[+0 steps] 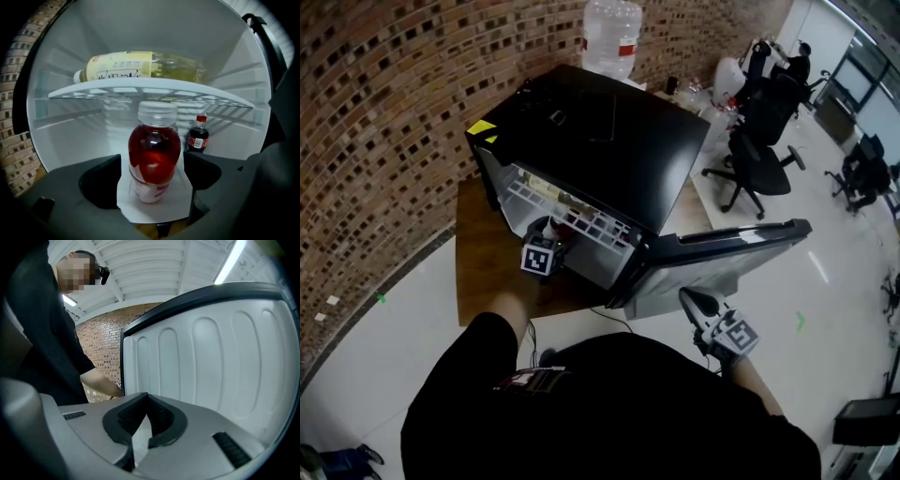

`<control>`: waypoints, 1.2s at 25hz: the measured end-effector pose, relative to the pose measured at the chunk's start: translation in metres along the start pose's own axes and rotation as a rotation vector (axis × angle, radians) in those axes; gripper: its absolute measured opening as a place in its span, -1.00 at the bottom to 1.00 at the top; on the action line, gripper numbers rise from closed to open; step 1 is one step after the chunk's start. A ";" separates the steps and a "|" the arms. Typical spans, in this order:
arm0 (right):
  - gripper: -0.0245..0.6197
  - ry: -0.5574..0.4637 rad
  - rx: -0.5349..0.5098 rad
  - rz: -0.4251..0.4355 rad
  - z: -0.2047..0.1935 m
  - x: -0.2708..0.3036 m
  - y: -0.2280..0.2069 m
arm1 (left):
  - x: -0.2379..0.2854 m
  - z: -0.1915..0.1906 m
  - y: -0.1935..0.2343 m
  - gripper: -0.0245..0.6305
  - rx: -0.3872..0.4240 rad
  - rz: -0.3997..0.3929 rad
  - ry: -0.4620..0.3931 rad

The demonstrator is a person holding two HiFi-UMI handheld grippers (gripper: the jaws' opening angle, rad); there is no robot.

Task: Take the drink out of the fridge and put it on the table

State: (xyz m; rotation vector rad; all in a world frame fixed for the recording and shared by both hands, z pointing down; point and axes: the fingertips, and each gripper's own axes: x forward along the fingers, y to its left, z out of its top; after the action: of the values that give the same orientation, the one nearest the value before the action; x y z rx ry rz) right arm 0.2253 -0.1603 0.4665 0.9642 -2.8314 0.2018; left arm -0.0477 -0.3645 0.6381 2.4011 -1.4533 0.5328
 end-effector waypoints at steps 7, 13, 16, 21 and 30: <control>-0.89 0.006 0.003 -0.053 -0.002 -0.019 -0.005 | 0.021 -0.001 0.001 0.20 0.132 0.009 0.053; -0.89 0.009 0.008 -0.067 -0.001 -0.024 -0.005 | 0.016 -0.004 -0.004 0.10 0.162 -0.032 0.042; -0.89 0.004 0.004 -0.047 0.000 -0.020 -0.001 | 0.005 -0.006 -0.011 0.10 0.146 -0.067 0.028; -0.89 0.010 -0.013 0.028 0.002 -0.001 0.018 | -0.026 -0.014 -0.023 0.09 0.100 -0.107 0.002; -0.89 0.011 -0.046 0.250 0.011 0.057 0.082 | -0.096 -0.037 -0.007 0.09 0.095 -0.061 -0.016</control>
State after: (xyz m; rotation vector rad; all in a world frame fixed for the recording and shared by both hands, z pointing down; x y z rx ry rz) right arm 0.1294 -0.1313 0.4590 0.5960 -2.9261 0.1667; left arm -0.0885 -0.2703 0.6279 2.5197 -1.3849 0.5819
